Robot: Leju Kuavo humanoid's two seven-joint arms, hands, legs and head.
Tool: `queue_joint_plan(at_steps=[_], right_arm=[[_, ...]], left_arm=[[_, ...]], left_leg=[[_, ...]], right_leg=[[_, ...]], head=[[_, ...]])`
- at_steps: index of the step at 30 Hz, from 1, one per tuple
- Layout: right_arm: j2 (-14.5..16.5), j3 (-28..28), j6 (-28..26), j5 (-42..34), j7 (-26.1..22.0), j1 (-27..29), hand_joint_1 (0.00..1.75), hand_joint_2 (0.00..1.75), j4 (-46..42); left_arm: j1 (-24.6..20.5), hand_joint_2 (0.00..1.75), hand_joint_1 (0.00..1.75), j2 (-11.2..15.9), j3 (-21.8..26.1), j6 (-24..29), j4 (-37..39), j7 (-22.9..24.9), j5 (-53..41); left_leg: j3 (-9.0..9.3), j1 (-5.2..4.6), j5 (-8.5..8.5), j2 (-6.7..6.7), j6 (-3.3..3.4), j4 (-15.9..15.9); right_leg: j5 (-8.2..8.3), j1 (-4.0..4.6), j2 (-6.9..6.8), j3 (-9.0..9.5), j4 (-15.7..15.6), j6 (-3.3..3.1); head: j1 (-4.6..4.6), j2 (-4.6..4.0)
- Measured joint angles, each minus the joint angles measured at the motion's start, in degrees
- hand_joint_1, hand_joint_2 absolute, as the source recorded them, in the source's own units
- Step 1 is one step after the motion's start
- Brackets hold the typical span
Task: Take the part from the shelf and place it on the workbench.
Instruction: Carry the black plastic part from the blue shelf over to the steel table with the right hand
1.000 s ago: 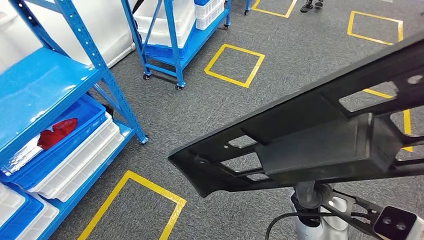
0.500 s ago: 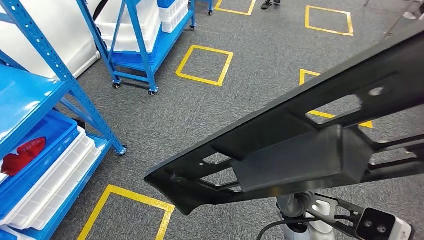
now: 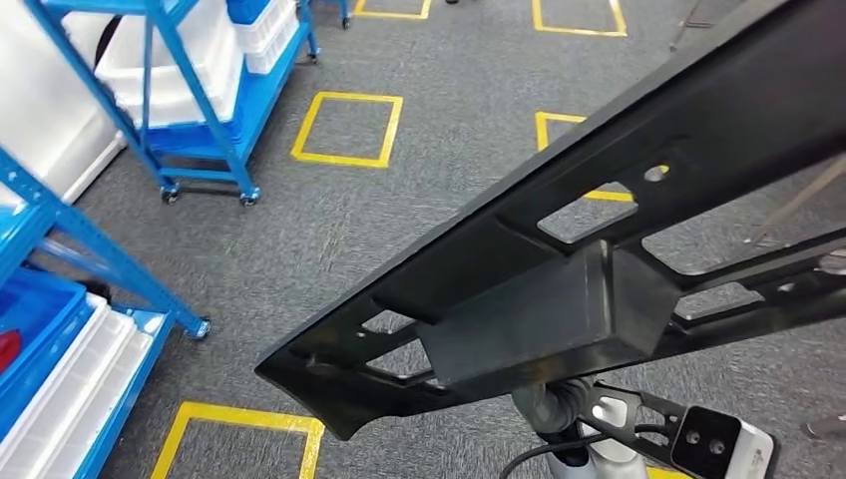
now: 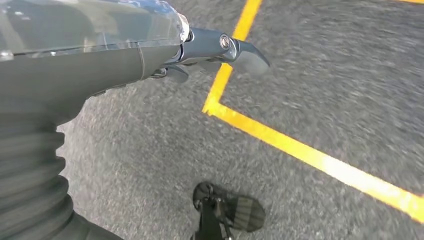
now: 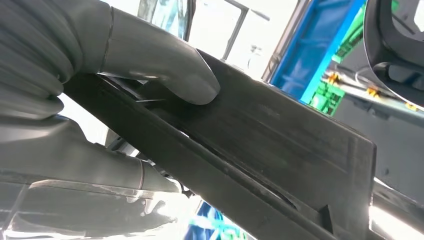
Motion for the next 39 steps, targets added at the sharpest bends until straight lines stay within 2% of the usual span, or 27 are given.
queue_joint_plan(at_steps=[2, 3, 4, 5, 7, 9, 11, 13, 14, 16, 17, 18, 19, 20, 21, 22, 24, 25, 27, 29, 31, 33, 35, 36, 37, 38, 39], right_arm=[[-0.19, 0.98, -0.37, -0.5, -0.02, -0.44, 1.75, 1.75, 0.06], [-0.28, 1.37, -0.56, -0.69, -0.02, -0.58, 1.75, 1.75, 0.13], [-0.42, 1.7, -0.81, -0.91, -0.01, -0.67, 1.75, 1.75, 0.21], [-0.57, 1.97, -1.1, -1.19, 0.01, -0.8, 1.75, 1.75, 0.29], [-0.84, 2.38, -1.67, -1.97, 0.04, -1.19, 1.75, 1.75, 0.39], [-1.05, 2.72, -2.01, -2.8, 0.11, -1.68, 1.75, 1.75, 0.49], [-1.29, 2.95, -2.11, -3.25, 0.19, -1.99, 1.75, 1.75, 0.66], [-1.62, 3.03, -2.13, -3.5, 0.2, -2.1, 1.75, 1.75, 0.84], [-1.82, 3.04, -2.13, -3.69, 0.18, -2.16, 1.75, 1.75, 0.92], [-2.15, 3.06, -2.16, -4.15, 0.14, -2.56, 1.75, 1.75, 1.09], [-2.26, 3.07, -2.24, -4.31, 0.11, -2.75, 1.75, 1.75, 1.2], [-2.34, 3.08, -2.34, -4.42, 0.11, -2.89, 1.75, 1.75, 1.3], [-2.43, 3.09, -2.48, -4.53, 0.11, -2.92, 1.75, 1.75, 1.39], [-2.52, 3.09, -2.58, -4.68, 0.11, -2.89, 1.75, 1.75, 1.45], [-2.62, 3.09, -2.66, -4.85, 0.11, -2.87, 1.75, 1.75, 1.49], [-2.7, 3.09, -2.71, -5.0, 0.11, -2.88, 1.75, 1.75, 1.51], [-2.79, 3.09, -2.74, -5.15, 0.1, -2.99, 1.75, 1.75, 1.5], [-2.81, 3.09, -2.74, -5.2, 0.09, -3.08, 1.75, 1.75, 1.47], [-2.87, 3.08, -2.64, -5.32, 0.03, -3.24, 1.75, 1.75, 1.43], [-2.94, 3.04, -2.24, -5.54, -0.02, -3.28, 1.75, 1.75, 1.4], [-2.96, 2.96, -1.61, -6.05, -0.05, -3.48, 1.75, 1.75, 1.4], [-2.88, 2.77, -1.07, -6.54, -0.09, -3.67, 1.75, 1.75, 1.41], [-2.83, 2.54, -0.93, -6.85, -0.08, -3.63, 1.75, 1.75, 1.41], [-2.83, 2.44, -1.05, -7.05, -0.07, -3.59, 1.75, 1.75, 1.41], [-2.83, 2.38, -1.21, -7.21, -0.07, -3.58, 1.75, 1.75, 1.4], [-2.83, 2.32, -1.39, -7.32, -0.07, -3.58, 1.75, 1.75, 1.37], [-2.83, 2.26, -1.56, -7.39, -0.07, -3.59, 1.75, 1.75, 1.32]], left_arm=[[0.22, 1.75, 0.0, -0.05, 0.0, 0.02, 0.0, 0.01, -0.02], [0.39, 1.75, 0.0, -0.04, 0.01, 0.04, 0.0, 0.01, -0.03], [0.52, 1.75, 0.0, -0.04, 0.02, 0.07, 0.0, 0.01, -0.08], [0.58, 1.75, 0.0, -0.05, 0.02, 0.09, 0.0, 0.01, -0.14], [0.56, 1.75, 0.0, -0.07, 0.02, 0.2, 0.0, 0.01, -0.31], [0.52, 1.75, 0.0, -0.05, 0.01, 0.34, 0.0, -0.01, -0.38], [0.47, 1.75, 0.0, -0.04, 0.01, 0.4, 0.0, -0.01, -0.39], [0.3, 1.75, 0.0, -0.06, 0.01, 0.39, 0.0, -0.01, -0.42], [0.18, 1.75, 0.0, -0.07, 0.01, 0.38, 0.0, -0.03, -0.44], [0.04, 1.75, 0.0, -0.08, 0.01, 0.33, 0.0, -0.16, -0.5], [0.08, 1.75, 0.0, -0.08, 0.01, 0.29, 0.0, -0.26, -0.53], [0.2, 1.75, 0.0, -0.07, 0.01, 0.26, 0.0, -0.36, -0.54], [0.3, 1.75, 0.0, -0.05, 0.01, 0.22, 0.0, -0.43, -0.55], [0.34, 1.75, 0.0, -0.04, 0.01, 0.17, 0.0, -0.49, -0.57], [0.3, 1.75, 0.0, -0.02, 0.01, 0.13, 0.0, -0.52, -0.58], [0.23, 1.75, 0.0, -0.01, 0.01, 0.08, 0.0, -0.54, -0.6], [0.11, 1.75, 0.0, -0.02, 0.01, 0.01, 0.0, -0.56, -0.62], [0.09, 1.75, 0.0, -0.04, 0.01, 0.0, 0.0, -0.56, -0.63], [0.09, 1.75, 0.0, -0.07, 0.01, -0.03, 0.0, -0.57, -0.64], [-0.02, 1.75, 0.0, -0.11, 0.01, -0.08, 0.0, -0.63, -0.64], [-0.2, 1.75, 0.0, -0.13, 0.0, -0.13, 0.01, -0.79, -0.62], [-0.08, 1.75, 0.0, -0.13, 0.01, -0.08, 0.02, -0.86, -0.52], [0.31, 1.75, 0.0, -0.12, 0.07, 0.03, 0.02, -0.71, -0.39], [0.44, 1.75, 0.0, -0.13, 0.1, 0.08, 0.02, -0.6, -0.31], [0.48, 1.75, 0.0, -0.14, 0.12, 0.13, 0.02, -0.5, -0.26], [0.48, 1.75, 0.0, -0.15, 0.13, 0.19, 0.02, -0.43, -0.19], [0.47, 1.75, 0.0, -0.16, 0.15, 0.27, 0.02, -0.33, -0.09]], left_leg=[[-3.26, 0.16, -3.56, -3.01, -0.15, 6.9], [-5.21, 0.18, -4.98, -3.6, -0.2, 10.76], [-6.65, 0.18, -5.4, -3.82, -0.23, 13.25], [-7.18, 0.18, -4.63, -3.91, -0.22, 13.65], [-5.32, 0.25, -0.51, -4.41, -0.09, 8.32], [-2.38, 0.44, 2.59, -6.94, 0.14, 1.26], [-1.22, 0.35, 3.18, -8.66, 0.51, -1.56], [-1.12, 0.19, 3.45, -7.76, 1.14, -1.89], [-1.04, 0.22, 3.64, -7.19, 1.54, -2.14], [-0.88, 0.28, 3.94, -5.76, 2.32, -2.67], [-0.86, 0.11, 3.94, -4.99, 2.55, -2.74], [-0.9, -0.04, 3.9, -4.15, 2.7, -2.74], [-0.93, -0.16, 3.86, -3.35, 2.76, -2.73], [-0.94, -0.25, 3.82, -2.56, 2.79, -2.72], [-0.92, -0.32, 3.77, -1.83, 2.77, -2.72], [-0.85, -0.37, 3.72, -1.19, 2.75, -2.72], [-0.62, -0.55, 3.54, -0.1, 2.54, -2.7], [-0.53, -0.66, 3.42, 0.33, 2.34, -2.67], [-0.34, -0.84, 3.23, 1.33, 1.81, -2.68], [-0.13, -0.79, 3.12, 2.2, 1.26, -2.89], [-0.77, -0.63, 1.49, 0.37, 0.7, -0.55], [-3.76, -0.45, -2.28, -2.69, 0.36, 6.8], [-7.21, -0.42, -4.73, -3.71, 0.22, 13.73], [-7.7, -0.4, -4.11, -3.82, 0.22, 14.15], [-7.14, -0.36, -2.41, -3.96, 0.25, 12.29], [-5.68, -0.27, 0.01, -4.57, 0.28, 8.52], [-3.95, -0.11, 2.09, -6.08, 0.36, 4.32]], right_leg=[[0.15, -0.12, 1.39, 0.15, -0.2, -0.44], [0.14, -0.07, 2.19, 0.15, -0.18, -0.51], [0.14, -0.02, 3.05, 0.17, -0.14, -0.52], [0.11, 0.01, 3.91, 0.22, -0.07, -0.5], [0.0, -0.02, 5.5, 0.37, 0.18, -0.32], [-0.2, -0.12, 6.87, 0.22, 0.66, 0.15], [-0.15, -0.31, 8.06, -0.25, 0.93, 0.9], [0.11, -0.47, 9.07, -0.55, 0.76, 1.72], [-0.05, -0.43, 8.58, -0.73, 0.97, 2.0], [-2.18, -0.27, 5.5, -2.45, 4.53, 2.37], [-4.07, -0.26, 3.6, -4.2, 8.15, 2.49], [-5.99, -0.32, 2.49, -6.27, 12.41, 2.62], [-7.3, -0.41, 2.03, -8.03, 16.0, 2.72], [-7.73, -0.46, 1.82, -9.0, 18.02, 2.77], [-6.94, -0.48, 1.66, -8.65, 17.47, 2.72], [-5.41, -0.44, 1.39, -7.15, 14.78, 2.58], [-2.18, -0.03, -0.33, -2.45, 6.3, 2.0], [-1.33, 0.28, -1.21, -0.73, 3.1, 1.67], [-1.0, 0.84, -1.9, 0.59, 0.24, 1.18], [-0.66, 0.73, -0.64, 0.55, -0.07, 0.74], [-0.2, 0.33, 0.46, 0.88, -0.72, 0.15], [0.02, 0.14, 1.59, 1.09, -1.02, -0.22], [-0.01, 0.19, 2.97, 1.08, -0.89, -0.3], [-0.05, 0.19, 3.79, 1.12, -0.79, -0.28], [-0.1, 0.18, 4.59, 1.19, -0.67, -0.22], [-0.21, 0.14, 5.4, 1.25, -0.51, -0.09], [-0.33, 0.1, 6.19, 1.22, -0.32, 0.1]], head=[[0.0, 0.0], [0.0, 0.0], [0.0, 0.0], [0.0, 0.0], [0.0, -0.01], [0.0, -0.01], [-0.01, 0.0], [-0.01, -0.01], [-0.01, -0.01], [0.0, -0.01], [0.0, 0.0], [0.0, 0.0], [0.0, -0.01], [0.01, -0.01], [0.01, -0.01], [0.01, -0.01], [0.0, -0.01], [0.0, -0.01], [0.0, 0.0], [0.0, -0.01], [-0.01, -0.01], [-0.01, 0.0], [-0.01, 0.0], [0.0, -0.01], [0.0, -0.01], [0.0, -0.01], [0.0, -0.01]])
